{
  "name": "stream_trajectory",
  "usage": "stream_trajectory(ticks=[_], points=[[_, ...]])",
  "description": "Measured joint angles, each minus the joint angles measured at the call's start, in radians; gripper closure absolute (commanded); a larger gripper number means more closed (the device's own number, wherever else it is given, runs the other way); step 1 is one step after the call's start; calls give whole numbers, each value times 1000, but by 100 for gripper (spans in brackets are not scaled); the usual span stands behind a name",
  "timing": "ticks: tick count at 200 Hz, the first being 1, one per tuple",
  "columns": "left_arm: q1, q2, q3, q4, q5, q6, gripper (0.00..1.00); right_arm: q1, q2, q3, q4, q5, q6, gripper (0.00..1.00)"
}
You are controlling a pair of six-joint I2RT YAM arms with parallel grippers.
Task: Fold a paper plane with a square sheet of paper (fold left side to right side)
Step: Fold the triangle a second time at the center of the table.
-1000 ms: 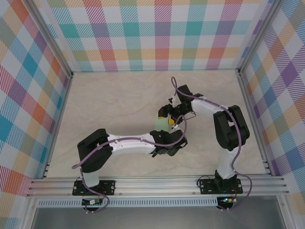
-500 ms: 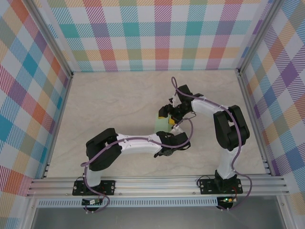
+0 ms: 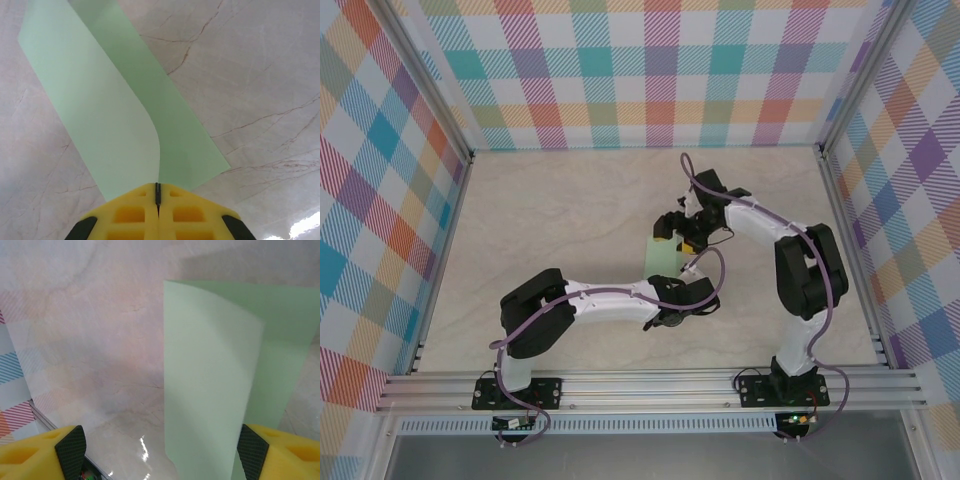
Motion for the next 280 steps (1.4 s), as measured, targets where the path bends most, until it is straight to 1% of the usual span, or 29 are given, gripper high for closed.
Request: stream_trajectory(ticks=[40,54,66,92,113,133,149,167,191,216,247,280], points=[[19,-10,-16,22,69,-15,99,-69,-171,24,-19,86,-17,8],[34,-22,-28,35,101,-19,99,-92,-245,3,-19,135,-26,9],[51,-38,-41,45,130,-26,99,-103,-311,-39,-18,175,-34,11],[100,-82,-68,68,193,-39,99,-103,-428,-182,-13,231,-42,22],[136,-115,-92,95,248,-47,100,-103,-484,-325,8,236,-38,34],[172,-142,-114,121,305,-54,99,-102,-518,-460,47,209,-29,51],[198,-160,-138,143,350,-61,99,-99,-525,-549,89,169,-26,65],[223,-173,-162,161,397,-64,99,-76,-525,-630,151,125,2,73],[252,-193,-192,181,451,-67,99,-13,-524,-698,227,92,42,83],[282,-221,-222,196,493,-68,99,43,-510,-727,316,79,91,87],[309,-233,-240,221,529,-71,99,103,-437,-725,405,73,131,93],[332,-236,-245,234,544,-71,99,147,-344,-707,436,89,150,94]])
